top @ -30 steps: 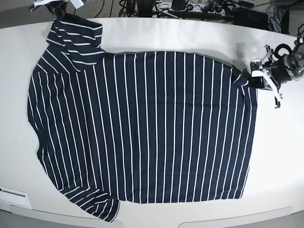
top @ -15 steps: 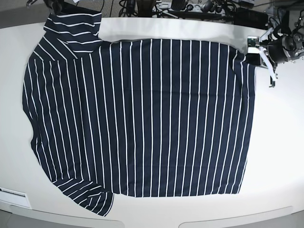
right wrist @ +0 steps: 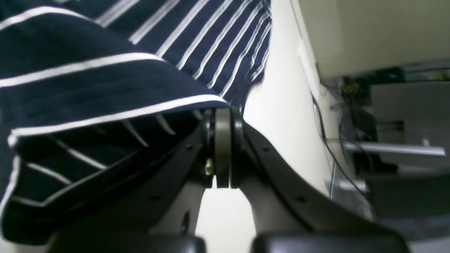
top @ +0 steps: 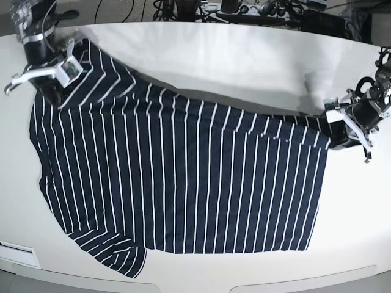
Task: Fold the T-shirt properly
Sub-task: 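Lift both grasped edges and lay them across toward the opposite edge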
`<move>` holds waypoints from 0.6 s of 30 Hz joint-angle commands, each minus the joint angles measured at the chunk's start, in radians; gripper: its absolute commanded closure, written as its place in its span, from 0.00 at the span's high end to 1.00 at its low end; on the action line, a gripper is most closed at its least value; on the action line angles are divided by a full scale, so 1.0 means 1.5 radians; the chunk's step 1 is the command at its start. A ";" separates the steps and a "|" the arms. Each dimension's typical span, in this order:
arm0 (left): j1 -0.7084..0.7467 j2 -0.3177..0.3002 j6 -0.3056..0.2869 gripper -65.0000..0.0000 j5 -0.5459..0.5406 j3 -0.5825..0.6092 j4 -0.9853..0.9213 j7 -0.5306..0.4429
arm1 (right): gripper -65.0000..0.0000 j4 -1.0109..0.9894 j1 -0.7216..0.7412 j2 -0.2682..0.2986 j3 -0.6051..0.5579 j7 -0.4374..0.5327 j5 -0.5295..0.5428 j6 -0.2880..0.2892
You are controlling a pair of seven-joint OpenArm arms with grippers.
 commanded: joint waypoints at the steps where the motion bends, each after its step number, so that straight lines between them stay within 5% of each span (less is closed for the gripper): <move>1: -0.022 -0.008 0.017 0.00 0.002 -0.007 -0.001 -0.002 | 0.00 0.011 0.020 0.020 0.019 0.021 0.014 -0.006; 7: -0.067 0.032 0.017 0.00 0.002 -0.006 -0.034 0.002 | 0.00 -0.006 0.102 0.062 0.032 0.066 0.106 0.050; 18: -0.067 0.070 0.017 0.00 0.002 -0.006 -0.049 0.000 | 0.00 -0.166 0.299 0.062 0.032 0.125 0.260 0.189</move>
